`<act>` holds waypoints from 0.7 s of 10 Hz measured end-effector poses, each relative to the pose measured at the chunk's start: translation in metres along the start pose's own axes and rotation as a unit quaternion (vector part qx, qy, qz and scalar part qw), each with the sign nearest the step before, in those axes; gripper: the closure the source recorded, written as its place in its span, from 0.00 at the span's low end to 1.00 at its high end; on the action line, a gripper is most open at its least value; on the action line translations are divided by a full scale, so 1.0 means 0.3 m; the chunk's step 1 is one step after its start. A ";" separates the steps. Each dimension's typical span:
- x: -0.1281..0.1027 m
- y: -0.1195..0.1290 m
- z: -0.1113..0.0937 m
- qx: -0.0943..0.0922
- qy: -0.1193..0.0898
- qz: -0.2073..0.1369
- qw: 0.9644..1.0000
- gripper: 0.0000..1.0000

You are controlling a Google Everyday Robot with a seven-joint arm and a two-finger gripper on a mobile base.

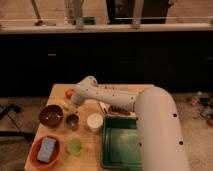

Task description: Place banana in paper cup

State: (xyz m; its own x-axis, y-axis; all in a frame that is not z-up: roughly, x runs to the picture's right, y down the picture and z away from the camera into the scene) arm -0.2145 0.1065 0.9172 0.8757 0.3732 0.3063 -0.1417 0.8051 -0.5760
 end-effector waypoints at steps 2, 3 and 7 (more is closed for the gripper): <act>-0.010 0.009 0.036 -0.014 0.006 -0.006 1.000 0.29; -0.006 0.009 0.045 -0.019 0.009 -0.007 1.000 0.29; -0.004 0.014 0.065 -0.031 0.014 -0.009 0.999 0.55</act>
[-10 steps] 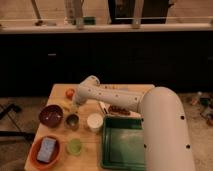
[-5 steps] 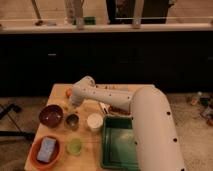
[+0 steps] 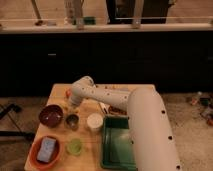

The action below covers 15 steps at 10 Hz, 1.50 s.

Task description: Place banana in paper cup

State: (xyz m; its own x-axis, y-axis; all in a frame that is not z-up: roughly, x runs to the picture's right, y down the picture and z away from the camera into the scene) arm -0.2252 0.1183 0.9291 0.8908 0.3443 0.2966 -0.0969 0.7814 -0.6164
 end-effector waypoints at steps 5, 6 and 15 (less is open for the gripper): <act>-0.006 0.002 -0.007 0.002 0.000 -0.010 1.000 0.99; -0.008 -0.005 -0.024 0.008 -0.002 -0.010 1.000 1.00; 0.043 -0.084 -0.245 0.076 -0.026 0.001 0.997 1.00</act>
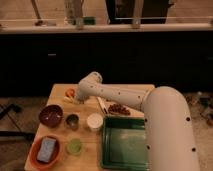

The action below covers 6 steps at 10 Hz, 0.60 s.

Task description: Place banana in paper cup

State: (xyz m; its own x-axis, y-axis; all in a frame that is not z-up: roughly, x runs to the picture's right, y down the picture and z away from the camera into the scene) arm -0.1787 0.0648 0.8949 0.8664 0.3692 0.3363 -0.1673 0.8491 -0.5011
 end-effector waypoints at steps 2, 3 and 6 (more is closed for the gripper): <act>-0.007 -0.019 -0.069 -0.004 -0.016 -0.013 1.000 1.00; -0.010 -0.023 -0.091 -0.011 -0.023 -0.022 0.999 1.00; -0.017 -0.020 -0.173 -0.048 -0.054 -0.071 0.995 1.00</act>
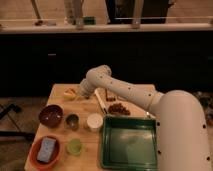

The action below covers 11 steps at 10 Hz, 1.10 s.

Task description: Place banana in paper cup

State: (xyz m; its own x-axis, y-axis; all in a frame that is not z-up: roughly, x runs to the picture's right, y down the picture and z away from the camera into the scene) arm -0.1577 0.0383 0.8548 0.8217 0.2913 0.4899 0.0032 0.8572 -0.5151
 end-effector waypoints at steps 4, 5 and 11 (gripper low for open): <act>-0.019 0.045 -0.064 -0.051 -0.035 -0.071 0.996 1.00; -0.022 0.054 -0.081 -0.060 -0.039 -0.087 0.994 1.00; -0.001 0.090 -0.202 -0.065 0.027 -0.166 0.984 1.00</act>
State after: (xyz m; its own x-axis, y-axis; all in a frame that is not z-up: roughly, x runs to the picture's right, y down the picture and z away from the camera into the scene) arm -0.1234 0.0356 0.7983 0.7914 -0.0218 0.6109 0.3470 0.8388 -0.4195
